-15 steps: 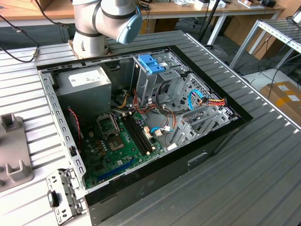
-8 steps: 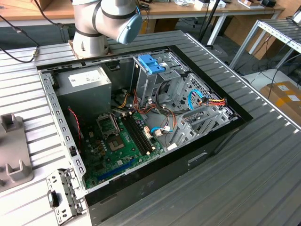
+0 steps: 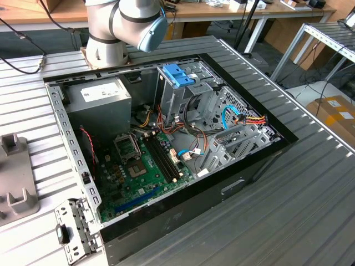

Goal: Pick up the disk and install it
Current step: 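Pick up the disk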

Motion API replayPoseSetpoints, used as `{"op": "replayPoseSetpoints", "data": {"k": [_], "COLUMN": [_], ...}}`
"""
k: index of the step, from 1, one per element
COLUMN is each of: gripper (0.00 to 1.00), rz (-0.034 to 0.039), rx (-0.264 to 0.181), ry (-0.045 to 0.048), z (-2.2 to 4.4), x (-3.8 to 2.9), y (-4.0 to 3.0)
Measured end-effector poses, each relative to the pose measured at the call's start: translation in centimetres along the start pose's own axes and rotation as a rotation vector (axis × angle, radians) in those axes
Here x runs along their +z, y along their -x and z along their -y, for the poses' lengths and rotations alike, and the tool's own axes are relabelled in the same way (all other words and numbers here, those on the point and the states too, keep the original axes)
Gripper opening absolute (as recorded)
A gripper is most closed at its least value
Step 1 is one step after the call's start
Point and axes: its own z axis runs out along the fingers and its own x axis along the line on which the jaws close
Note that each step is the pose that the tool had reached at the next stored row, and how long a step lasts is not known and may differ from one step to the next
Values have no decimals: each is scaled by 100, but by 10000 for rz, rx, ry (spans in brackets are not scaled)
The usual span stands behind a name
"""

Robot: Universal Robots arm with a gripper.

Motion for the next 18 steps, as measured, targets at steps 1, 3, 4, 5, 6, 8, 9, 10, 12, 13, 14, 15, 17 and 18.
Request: {"op": "replayPoseSetpoints", "data": {"k": [1,3,4,5,6,8,9,10,12,13,14,15,17,18], "gripper": [54,54,54,54,54,54,54,54,54,54,54,54,54,54], "rz": [0,0,0,0,1,-1,-1,0,1,0,-1,0,0,-1], "rx": [0,0,0,-1,0,0,0,0,0,1,0,0,0,1], "ry": [0,0,0,0,-2,0,0,1,-1,-3,0,0,0,0], "z": [0,0,0,1,1,1,1,1,1,1,0,0,-2,-3], "x": [2,5,7,9,13,18,22,23,29,31,34,38,44,46], "y": [0,0,0,0,0,-1,-1,-1,2,6,16,33,68,81]}}
